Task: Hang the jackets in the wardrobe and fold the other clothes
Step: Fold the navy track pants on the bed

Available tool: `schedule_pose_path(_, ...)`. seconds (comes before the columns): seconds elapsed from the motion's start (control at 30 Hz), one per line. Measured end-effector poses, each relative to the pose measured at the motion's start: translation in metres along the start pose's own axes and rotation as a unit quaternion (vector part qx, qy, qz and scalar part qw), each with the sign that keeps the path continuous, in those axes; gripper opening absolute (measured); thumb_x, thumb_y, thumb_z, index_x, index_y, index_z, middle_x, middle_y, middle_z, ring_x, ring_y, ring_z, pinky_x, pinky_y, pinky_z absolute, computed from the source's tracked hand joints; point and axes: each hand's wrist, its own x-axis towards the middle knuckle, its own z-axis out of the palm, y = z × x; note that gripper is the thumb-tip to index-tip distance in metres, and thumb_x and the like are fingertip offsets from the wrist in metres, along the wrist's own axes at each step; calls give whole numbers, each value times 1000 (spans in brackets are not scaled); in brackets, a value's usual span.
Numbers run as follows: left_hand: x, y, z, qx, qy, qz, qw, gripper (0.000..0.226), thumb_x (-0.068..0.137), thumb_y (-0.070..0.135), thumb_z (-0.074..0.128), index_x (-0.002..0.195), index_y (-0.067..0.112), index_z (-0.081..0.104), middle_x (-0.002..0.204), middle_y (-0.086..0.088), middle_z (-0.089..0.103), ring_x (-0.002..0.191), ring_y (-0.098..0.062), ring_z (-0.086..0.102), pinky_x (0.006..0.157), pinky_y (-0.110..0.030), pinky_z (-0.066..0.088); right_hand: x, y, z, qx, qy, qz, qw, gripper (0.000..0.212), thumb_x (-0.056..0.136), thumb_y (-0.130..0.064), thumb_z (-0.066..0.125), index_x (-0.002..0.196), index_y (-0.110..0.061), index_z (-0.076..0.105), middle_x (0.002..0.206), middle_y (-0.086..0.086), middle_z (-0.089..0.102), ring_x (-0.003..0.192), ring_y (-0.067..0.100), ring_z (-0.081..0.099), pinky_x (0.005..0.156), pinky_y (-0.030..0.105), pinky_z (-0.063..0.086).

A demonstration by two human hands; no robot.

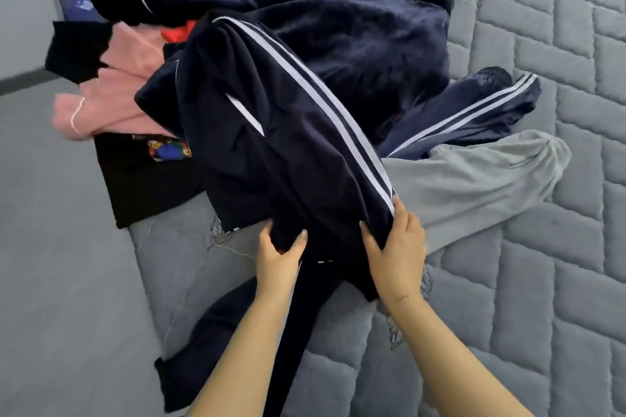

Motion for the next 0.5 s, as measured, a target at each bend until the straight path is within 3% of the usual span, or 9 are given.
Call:
schedule_pose_path(0.13, 4, -26, -10, -59, 63, 95, 992, 9, 93, 32, 64, 101, 35, 67, 95, 17, 72, 93, 4, 65, 83, -20, 52, 2, 23, 20, 103, 73, -64, 990, 48, 89, -37, 62, 133, -22, 50, 106, -7, 49, 100, 12, 43, 89, 26, 36)
schedule_pose_path(0.23, -12, -47, -31, -124, 133, 150, 972, 15, 92, 35, 64, 78, 35, 70, 81, 14, 72, 78, 3, 64, 74, -19, 48, -2, 35, 23, 177, 85, -107, 975, 17, 90, -41, 60, 99, -27, 59, 87, -18, 47, 81, 4, 46, 74, 20, 36)
schedule_pose_path(0.27, -21, -53, -40, -140, 157, 170, 963, 17, 91, 36, 64, 77, 32, 71, 79, 12, 72, 76, 0, 64, 73, -18, 49, -5, 38, 22, 204, 81, -116, 969, 12, 92, -41, 59, 87, -30, 57, 82, -17, 48, 77, 4, 48, 69, 20, 36)
schedule_pose_path(0.33, -39, -64, -62, -196, 195, 198, 941, 14, 91, 36, 64, 82, 29, 72, 87, 10, 74, 85, -5, 67, 80, -23, 52, -17, 46, 20, 273, 63, -111, 953, 23, 94, -42, 58, 74, -30, 55, 75, -11, 50, 70, 5, 48, 66, 22, 38)
schedule_pose_path(0.4, -65, -74, -84, -273, 215, 212, 914, 11, 92, 33, 62, 91, 31, 73, 102, 7, 74, 101, -12, 68, 89, -31, 50, -36, 54, 15, 347, 25, -62, 936, 36, 93, -50, 55, 69, -23, 56, 75, -4, 52, 70, 9, 47, 69, 29, 41)
schedule_pose_path(0.5, -124, -92, -104, -323, 256, 227, 882, 12, 95, 32, 60, 99, 30, 72, 105, 6, 74, 101, -14, 70, 81, -31, 52, -67, 71, -8, 456, -78, 17, 886, 38, 88, -59, 57, 73, -25, 68, 81, -8, 67, 77, 7, 63, 74, 28, 48)
